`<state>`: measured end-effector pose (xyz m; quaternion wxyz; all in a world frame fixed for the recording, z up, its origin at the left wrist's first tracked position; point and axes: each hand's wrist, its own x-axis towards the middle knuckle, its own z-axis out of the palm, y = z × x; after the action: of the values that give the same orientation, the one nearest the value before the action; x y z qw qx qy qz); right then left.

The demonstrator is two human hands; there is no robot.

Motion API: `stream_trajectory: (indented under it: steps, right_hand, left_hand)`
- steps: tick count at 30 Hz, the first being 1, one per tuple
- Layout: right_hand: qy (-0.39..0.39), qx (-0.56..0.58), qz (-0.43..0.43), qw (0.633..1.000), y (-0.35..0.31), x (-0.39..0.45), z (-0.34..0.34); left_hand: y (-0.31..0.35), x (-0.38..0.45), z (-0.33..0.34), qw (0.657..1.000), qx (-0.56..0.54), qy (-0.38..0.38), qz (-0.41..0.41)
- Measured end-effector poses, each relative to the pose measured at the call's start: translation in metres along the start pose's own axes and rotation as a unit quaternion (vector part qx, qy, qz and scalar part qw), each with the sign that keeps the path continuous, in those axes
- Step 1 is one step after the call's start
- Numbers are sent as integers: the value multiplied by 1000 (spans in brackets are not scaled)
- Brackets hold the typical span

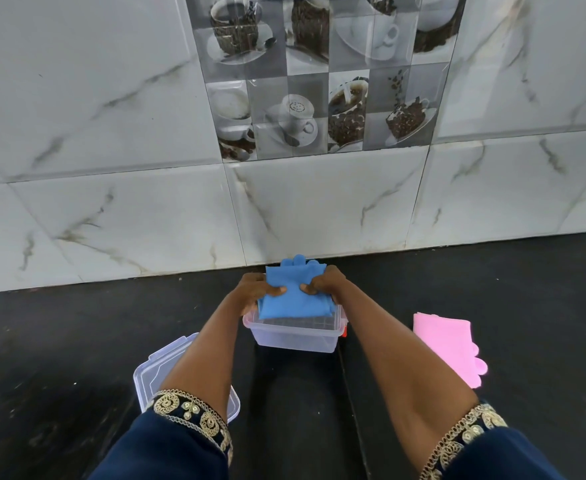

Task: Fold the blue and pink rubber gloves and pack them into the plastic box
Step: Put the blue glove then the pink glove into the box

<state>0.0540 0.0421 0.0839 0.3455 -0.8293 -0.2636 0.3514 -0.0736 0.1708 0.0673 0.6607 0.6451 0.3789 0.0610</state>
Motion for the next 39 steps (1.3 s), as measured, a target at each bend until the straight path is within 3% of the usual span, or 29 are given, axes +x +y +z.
stream_trajectory:
  steps: [4,9,13,16,19,21,29,33,36,39]
  right_hand:
    - [14,-73,64,995,-3,8,6]
    - [0,-163,100,982,-12,11,4]
    - [-79,-248,130,957,-18,11,3]
    - [-143,-281,157,936,-20,16,7]
    - [-148,-343,161,913,-17,19,15]
    - [-156,-378,144,901,-14,23,22]
    - [-162,-396,124,895,-5,24,33]
    - [-111,-366,106,918,1,21,34]
    - [-1,-362,38,931,5,16,45]
    - [100,-425,39,899,-12,10,59]
  left_hand:
    - [4,5,11,990,132,-7,-45]
    - [8,8,10,983,139,-38,-117]
    - [2,13,17,983,84,-13,-161]
    - [-7,17,25,973,200,33,-113]
    - [-14,17,31,915,396,54,-57]
    - [-19,20,34,883,464,58,-42]
    - [-29,28,41,853,517,60,-44]
    - [-28,29,43,852,518,40,-66]
    - [-26,27,44,836,544,38,-55]
    - [-29,25,47,800,596,66,17]
